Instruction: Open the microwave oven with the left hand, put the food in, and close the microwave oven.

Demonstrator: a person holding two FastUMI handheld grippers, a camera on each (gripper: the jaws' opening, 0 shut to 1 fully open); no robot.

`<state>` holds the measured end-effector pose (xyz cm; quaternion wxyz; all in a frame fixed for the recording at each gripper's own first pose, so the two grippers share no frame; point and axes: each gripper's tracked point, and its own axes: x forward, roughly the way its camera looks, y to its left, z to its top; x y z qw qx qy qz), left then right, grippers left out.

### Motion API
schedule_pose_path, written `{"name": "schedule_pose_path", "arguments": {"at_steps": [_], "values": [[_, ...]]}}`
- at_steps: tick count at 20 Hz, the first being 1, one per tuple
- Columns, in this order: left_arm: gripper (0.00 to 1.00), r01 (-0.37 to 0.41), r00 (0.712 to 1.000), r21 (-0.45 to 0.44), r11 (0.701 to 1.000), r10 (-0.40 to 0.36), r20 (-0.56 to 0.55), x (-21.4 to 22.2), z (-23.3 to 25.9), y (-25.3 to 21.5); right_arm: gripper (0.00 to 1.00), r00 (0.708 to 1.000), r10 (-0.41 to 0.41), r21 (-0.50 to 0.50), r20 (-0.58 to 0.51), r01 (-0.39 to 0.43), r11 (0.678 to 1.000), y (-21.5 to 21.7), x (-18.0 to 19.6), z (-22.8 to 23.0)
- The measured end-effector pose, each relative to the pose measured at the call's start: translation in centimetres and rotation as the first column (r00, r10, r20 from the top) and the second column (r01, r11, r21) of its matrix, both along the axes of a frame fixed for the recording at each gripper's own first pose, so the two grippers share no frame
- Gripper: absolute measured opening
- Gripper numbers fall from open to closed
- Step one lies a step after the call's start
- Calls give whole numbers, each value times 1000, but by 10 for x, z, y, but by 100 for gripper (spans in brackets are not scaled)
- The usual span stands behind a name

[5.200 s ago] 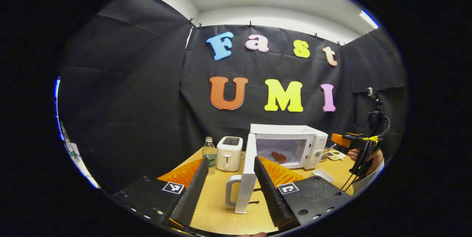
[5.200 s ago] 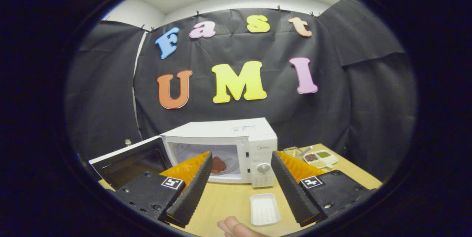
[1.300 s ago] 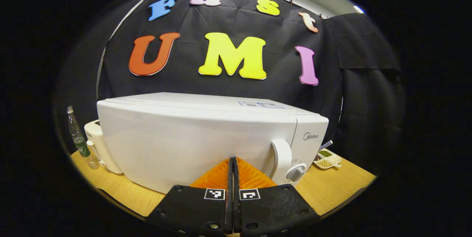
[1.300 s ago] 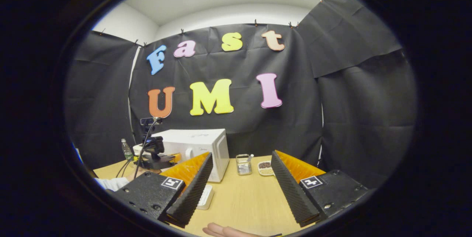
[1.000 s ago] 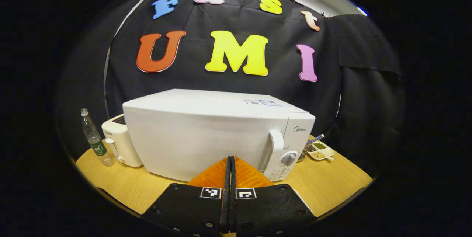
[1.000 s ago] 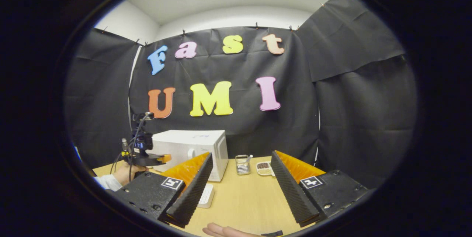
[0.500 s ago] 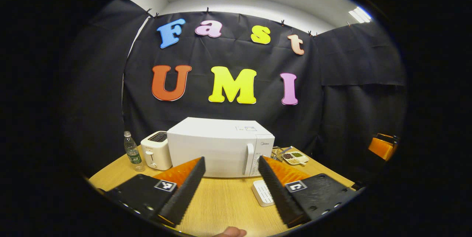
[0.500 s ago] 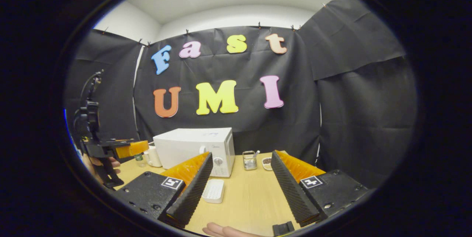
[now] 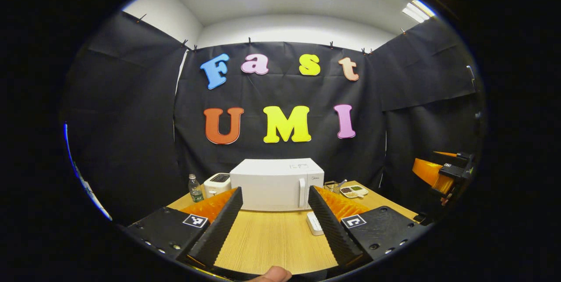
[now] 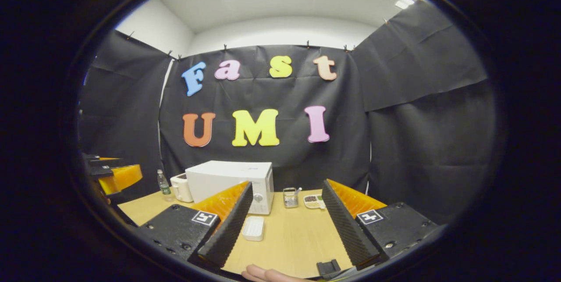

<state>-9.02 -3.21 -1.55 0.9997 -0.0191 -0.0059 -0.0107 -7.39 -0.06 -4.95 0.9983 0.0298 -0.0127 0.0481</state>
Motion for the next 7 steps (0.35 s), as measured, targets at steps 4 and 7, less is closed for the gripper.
{"name": "schedule_pose_path", "arguments": {"at_steps": [4,7], "values": [[95,14,1000,-15,1000,-13,17,-28,3,-3,100,1000,7,-3,25,-7,1000,1,-14,7],[84,17,1000,-15,1000,-17,6,-33,-4,-2,100,999,14,2,43,-14,1000,4,-22,10]]}}
